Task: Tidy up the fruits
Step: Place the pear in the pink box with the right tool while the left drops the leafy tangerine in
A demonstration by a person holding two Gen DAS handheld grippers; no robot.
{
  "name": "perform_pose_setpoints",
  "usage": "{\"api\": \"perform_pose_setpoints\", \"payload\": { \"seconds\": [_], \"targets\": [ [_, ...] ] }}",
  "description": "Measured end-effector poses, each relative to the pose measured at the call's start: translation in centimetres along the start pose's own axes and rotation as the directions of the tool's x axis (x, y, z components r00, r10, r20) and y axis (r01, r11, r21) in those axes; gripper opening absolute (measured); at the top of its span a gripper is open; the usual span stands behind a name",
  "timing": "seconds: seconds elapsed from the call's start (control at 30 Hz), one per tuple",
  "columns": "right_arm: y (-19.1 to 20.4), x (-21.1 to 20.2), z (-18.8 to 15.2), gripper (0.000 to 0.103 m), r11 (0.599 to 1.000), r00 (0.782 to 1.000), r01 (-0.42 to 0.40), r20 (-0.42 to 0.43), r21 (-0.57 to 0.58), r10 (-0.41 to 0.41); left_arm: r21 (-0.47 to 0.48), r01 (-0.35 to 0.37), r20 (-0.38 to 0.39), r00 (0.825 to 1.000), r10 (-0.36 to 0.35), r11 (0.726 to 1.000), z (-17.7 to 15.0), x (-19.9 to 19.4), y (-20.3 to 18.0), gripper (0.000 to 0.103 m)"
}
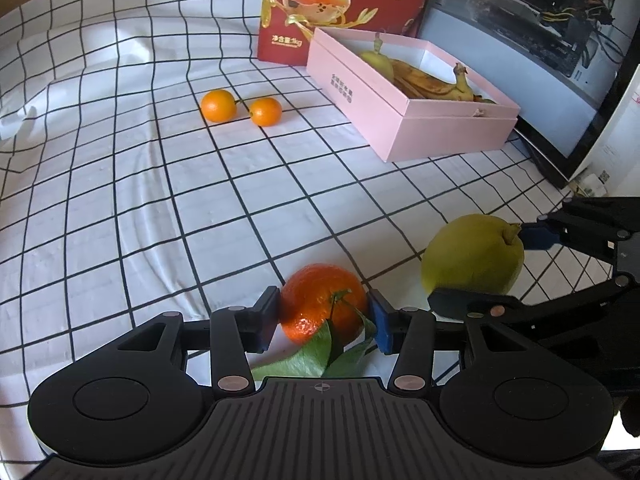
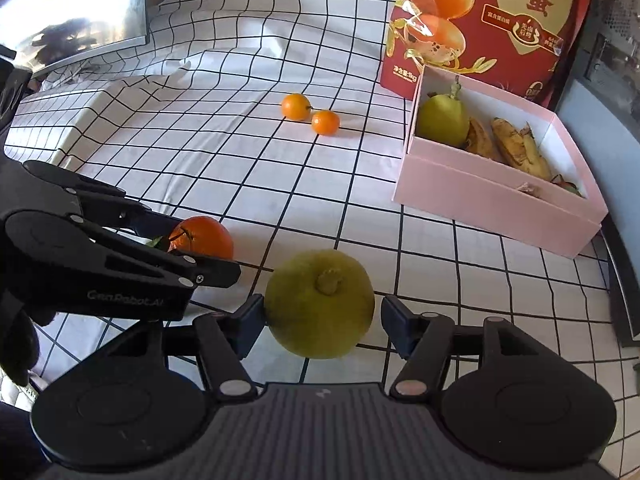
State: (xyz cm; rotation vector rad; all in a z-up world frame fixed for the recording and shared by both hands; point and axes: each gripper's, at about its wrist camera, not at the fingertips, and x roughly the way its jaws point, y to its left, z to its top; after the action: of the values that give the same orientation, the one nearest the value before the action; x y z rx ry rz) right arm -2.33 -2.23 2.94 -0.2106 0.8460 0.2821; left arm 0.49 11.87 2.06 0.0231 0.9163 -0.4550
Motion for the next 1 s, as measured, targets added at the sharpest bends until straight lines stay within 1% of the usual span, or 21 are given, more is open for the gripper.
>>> {"api": "perform_pose_setpoints", "payload": {
  "seconds": [0.07, 0.1, 0.2, 0.27, 0.33, 0.4, 0.47, 0.53, 0.57, 0.67, 0.77, 0.83, 0.9, 0.97, 1.0],
  "targets": [
    [0.1, -0.1, 0.1, 0.063, 1.0, 1.0, 0.008, 0.016, -0.008, -0.008, 0.015, 0.0, -0.004, 1.0, 0.0, 1.0, 0.0, 0.0, -0.1, 0.052],
    [0.2, -0.2, 0.2, 0.059, 1.0, 1.0, 0.006, 0.025, -0.015, -0.006, 0.024, -0.003, -0.005, 1.0, 0.003, 1.0, 0.0, 0.0, -0.2, 0.052],
    [0.2, -0.2, 0.4, 0.058, 1.0, 1.0, 0.004, 0.016, -0.029, -0.003, 0.04, -0.011, -0.004, 1.0, 0.011, 0.999, 0.0, 0.0, -0.4, 0.052],
    [-0.4, -0.4, 0.7, 0.058, 1.0, 1.0, -0.012, -0.004, 0.012, 0.012, 0.053, -0.018, -0.005, 1.0, 0.018, 0.998, 0.1, -0.1, -0.6, 0.051],
    [-1.5, -1.2, 1.1, 0.058, 0.997, 1.0, -0.026, -0.005, 0.074, 0.027, 0.071, -0.002, 0.017, 1.0, 0.001, 0.997, 0.9, -0.5, -1.0, 0.051],
    [-3.1, -3.1, 2.1, 0.058, 0.993, 0.999, -0.027, 0.036, 0.119, 0.023, 0.076, 0.048, 0.059, 0.997, -0.053, 0.996, 3.1, -1.3, -1.5, 0.051],
    [-4.9, -5.7, 3.7, 0.058, 0.992, 0.994, 0.0, 0.111, 0.13, -0.014, 0.073, 0.101, 0.096, 0.99, -0.108, 0.992, 6.5, -1.5, -2.1, 0.051],
    [-7.1, -8.1, 5.8, 0.058, 0.991, 0.979, 0.047, 0.191, 0.124, -0.07, 0.085, 0.145, 0.137, 0.978, -0.156, 0.986, 10.4, -1.3, -3.3, 0.051],
    [-8.3, -9.0, 7.0, 0.058, 0.991, 0.971, 0.069, 0.219, 0.118, -0.094, 0.1, 0.156, 0.153, 0.974, -0.17, 0.983, 12.1, -1.1, -4.1, 0.051],
    [-12.3, -10.1, 10.9, 0.058, 0.985, 0.955, 0.12, 0.259, 0.121, -0.148, 0.14, 0.193, 0.18, 0.96, -0.217, 0.971, 16.7, 0.9, -7.1, 0.051],
    [-16.3, -9.6, 14.2, 0.058, 0.975, 0.95, 0.139, 0.255, 0.174, -0.181, 0.141, 0.213, 0.16, 0.959, -0.235, 0.967, 19.8, 4.8, -8.9, 0.051],
    [-19.0, -8.5, 15.8, 0.058, 0.963, 0.952, 0.138, 0.236, 0.232, -0.193, 0.141, 0.225, 0.13, 0.961, -0.243, 0.964, 20.6, 7.6, -9.5, 0.051],
    [-21.1, -6.6, 17.0, 0.058, 0.947, 0.959, 0.126, 0.207, 0.294, -0.191, 0.13, 0.214, 0.086, 0.97, -0.226, 0.968, 20.9, 10.4, -9.6, 0.052],
    [-22.5, -4.6, 17.7, 0.058, 0.935, 0.964, 0.123, 0.183, 0.331, -0.192, 0.106, 0.191, 0.068, 0.978, -0.199, 0.976, 20.7, 11.7, -9.2, 0.051],
    [-23.0, -3.2, 17.8, 0.058, 0.932, 0.966, 0.134, 0.165, 0.337, -0.198, 0.089, 0.191, 0.07, 0.978, -0.198, 0.977, 20.6, 11.9, -9.0, 0.051]
  ]
}}
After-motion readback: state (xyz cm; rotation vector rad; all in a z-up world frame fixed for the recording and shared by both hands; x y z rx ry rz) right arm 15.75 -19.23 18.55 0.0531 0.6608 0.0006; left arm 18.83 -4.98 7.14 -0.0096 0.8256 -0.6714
